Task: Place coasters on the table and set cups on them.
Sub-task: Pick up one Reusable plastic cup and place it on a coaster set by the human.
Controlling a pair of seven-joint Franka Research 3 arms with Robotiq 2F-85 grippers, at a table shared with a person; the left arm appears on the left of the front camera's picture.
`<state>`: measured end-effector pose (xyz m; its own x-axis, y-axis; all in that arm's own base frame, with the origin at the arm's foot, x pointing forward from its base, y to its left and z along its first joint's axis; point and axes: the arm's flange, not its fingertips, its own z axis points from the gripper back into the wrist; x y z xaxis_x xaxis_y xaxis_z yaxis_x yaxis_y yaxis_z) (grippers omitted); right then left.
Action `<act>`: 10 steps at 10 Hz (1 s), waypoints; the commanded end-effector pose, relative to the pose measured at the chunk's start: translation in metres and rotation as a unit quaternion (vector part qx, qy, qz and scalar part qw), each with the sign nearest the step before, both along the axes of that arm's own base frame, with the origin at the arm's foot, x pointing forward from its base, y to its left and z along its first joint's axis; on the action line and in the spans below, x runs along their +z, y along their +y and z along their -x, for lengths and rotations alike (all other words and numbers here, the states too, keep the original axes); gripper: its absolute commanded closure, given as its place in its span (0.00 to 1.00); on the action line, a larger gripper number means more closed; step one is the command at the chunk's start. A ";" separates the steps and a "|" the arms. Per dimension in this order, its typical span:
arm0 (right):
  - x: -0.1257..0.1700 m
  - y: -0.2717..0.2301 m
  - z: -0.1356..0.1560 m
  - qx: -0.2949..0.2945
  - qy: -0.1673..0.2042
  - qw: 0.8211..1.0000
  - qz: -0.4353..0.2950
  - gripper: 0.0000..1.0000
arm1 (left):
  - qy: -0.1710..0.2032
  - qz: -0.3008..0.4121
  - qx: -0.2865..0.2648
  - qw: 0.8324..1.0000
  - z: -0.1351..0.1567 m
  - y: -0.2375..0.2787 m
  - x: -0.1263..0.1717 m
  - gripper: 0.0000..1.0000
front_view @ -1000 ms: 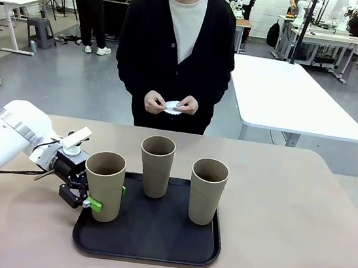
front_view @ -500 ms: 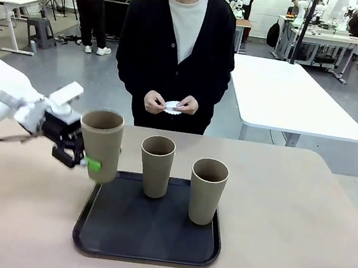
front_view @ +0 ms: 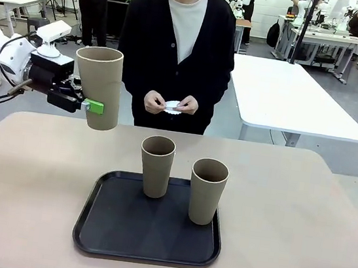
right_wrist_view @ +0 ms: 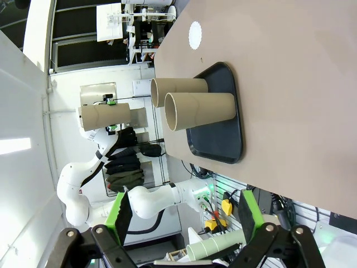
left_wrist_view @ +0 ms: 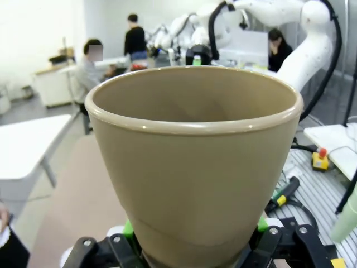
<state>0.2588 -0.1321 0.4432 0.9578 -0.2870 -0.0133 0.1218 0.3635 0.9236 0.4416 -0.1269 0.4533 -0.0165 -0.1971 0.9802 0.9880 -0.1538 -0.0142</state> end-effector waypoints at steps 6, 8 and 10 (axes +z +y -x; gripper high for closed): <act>0.000 -0.001 -0.002 0.000 -0.004 1.000 -0.007 0.00 | 0.000 0.000 0.000 1.000 0.000 0.000 0.000 0.74; 0.000 -0.001 -0.002 0.000 -0.004 1.000 -0.007 0.00 | 0.018 0.003 0.010 1.000 -0.045 -0.002 -0.008 0.17; 0.000 -0.001 -0.002 0.000 -0.004 1.000 -0.007 0.00 | 0.010 -0.011 -0.002 1.000 -0.110 -0.012 -0.016 0.17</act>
